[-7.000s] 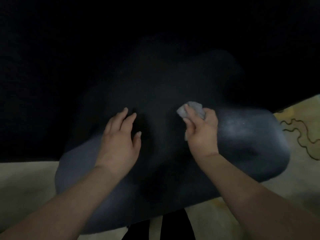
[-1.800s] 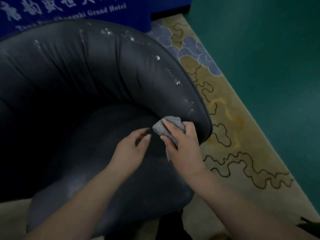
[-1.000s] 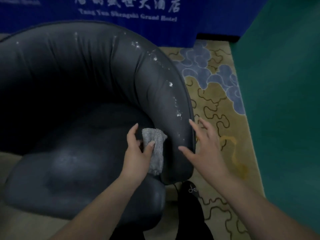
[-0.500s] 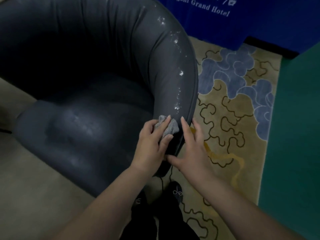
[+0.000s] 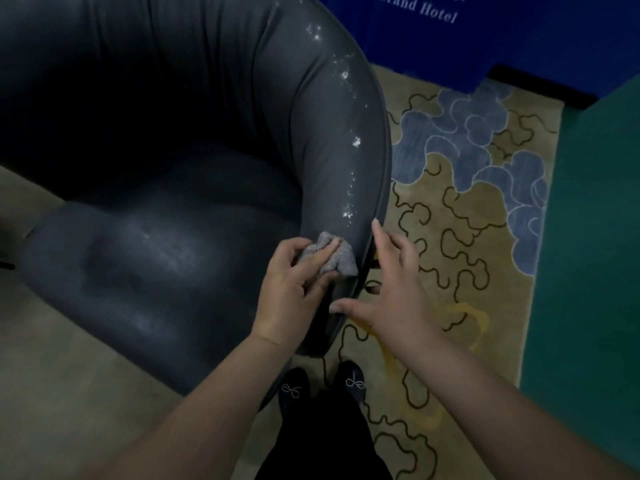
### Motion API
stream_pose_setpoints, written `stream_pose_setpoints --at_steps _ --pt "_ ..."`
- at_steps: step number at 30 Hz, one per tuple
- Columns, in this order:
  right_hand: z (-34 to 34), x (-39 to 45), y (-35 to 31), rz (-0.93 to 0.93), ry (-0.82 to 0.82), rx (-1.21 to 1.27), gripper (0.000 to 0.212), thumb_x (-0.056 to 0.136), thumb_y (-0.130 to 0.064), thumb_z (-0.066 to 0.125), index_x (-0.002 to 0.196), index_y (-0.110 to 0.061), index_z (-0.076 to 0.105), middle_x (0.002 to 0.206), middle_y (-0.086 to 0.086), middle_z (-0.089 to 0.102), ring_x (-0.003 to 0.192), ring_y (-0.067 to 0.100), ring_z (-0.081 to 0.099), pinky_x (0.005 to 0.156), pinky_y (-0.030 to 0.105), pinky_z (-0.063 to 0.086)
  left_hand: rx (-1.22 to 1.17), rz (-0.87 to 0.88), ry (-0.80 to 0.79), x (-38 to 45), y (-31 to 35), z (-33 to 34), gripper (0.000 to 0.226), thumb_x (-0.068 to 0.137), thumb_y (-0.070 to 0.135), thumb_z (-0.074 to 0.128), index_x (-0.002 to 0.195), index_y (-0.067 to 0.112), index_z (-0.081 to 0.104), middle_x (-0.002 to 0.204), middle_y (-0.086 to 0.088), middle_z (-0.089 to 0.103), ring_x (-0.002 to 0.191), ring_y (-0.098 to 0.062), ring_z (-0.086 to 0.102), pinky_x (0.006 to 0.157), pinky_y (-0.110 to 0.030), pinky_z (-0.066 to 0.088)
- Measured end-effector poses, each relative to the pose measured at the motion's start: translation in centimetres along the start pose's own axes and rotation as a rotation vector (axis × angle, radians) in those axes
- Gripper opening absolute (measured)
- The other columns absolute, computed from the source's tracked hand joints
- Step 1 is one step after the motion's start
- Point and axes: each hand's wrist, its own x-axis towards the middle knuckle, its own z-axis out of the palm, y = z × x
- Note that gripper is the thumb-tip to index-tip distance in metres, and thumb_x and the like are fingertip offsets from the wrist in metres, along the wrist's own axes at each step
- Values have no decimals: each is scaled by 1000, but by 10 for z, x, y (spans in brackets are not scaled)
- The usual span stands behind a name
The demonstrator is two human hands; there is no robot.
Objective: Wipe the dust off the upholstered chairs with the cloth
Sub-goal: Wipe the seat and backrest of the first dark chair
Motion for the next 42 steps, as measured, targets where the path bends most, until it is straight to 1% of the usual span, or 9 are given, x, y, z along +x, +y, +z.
stream_pose_setpoints --at_steps 4,9,14,19,23,29,34,40,42 --pt "0 0 -2 22 0 -22 125 46 -64 74 147 -44 2 133 -29 9 114 -6 30 96 32 50 -150 -307 155 13 -3 -9 35 89 19 63 113 44 60 102 21 48 95 16 49 85 -6 41" --pt "-7 12 -5 47 31 51 123 51 -60 76 148 -41 2 128 -26 17 119 5 38 96 39 50 -92 -18 -44 13 5 -1 48 85 25 68 125 48 54 111 17 41 107 3 46 92 -7 37" --pt "-24 32 -6 32 15 51 128 50 -58 80 149 -37 1 137 -19 21 120 4 40 95 39 50 -169 -455 203 31 -10 -20 32 89 20 64 121 21 62 98 19 44 99 5 52 74 5 34" --pt "-37 57 3 18 -30 29 134 42 -67 74 150 -34 3 144 -12 20 128 9 37 104 38 43 -72 41 68 54 33 -9 43 85 31 64 127 37 58 115 10 43 108 2 44 95 -9 36" --pt "-46 82 9 -31 -111 10 132 43 -69 73 148 -38 -2 144 -24 11 119 -9 22 93 18 30 158 91 -36 78 34 10 46 84 14 69 126 29 60 121 -9 47 112 -24 46 99 -34 42" --pt "-69 118 12 -113 -240 -73 130 47 -69 72 147 -39 -6 136 -30 11 99 -22 15 78 3 22 -111 -386 347 78 29 19 33 89 19 64 114 41 58 105 16 45 100 -1 51 82 1 36" --pt "-82 142 15 -144 -300 -74 130 53 -58 80 148 -38 -7 143 -21 10 108 -13 14 91 15 26 205 -45 170 95 53 31 44 86 21 66 125 40 58 119 4 43 110 -11 45 95 -18 40" --pt "-87 144 12 -162 -349 -57 129 58 -51 82 149 -34 -7 142 -17 11 99 -17 18 96 22 42 24 -472 430 98 36 32 33 91 23 61 124 28 63 103 12 42 95 3 49 80 3 34" --pt "-89 145 12 -166 -349 -53 127 59 -50 82 150 -32 -5 142 -15 13 95 -19 17 96 23 44 24 -440 489 103 43 31 32 92 24 60 123 33 62 103 16 42 97 9 48 80 4 33"
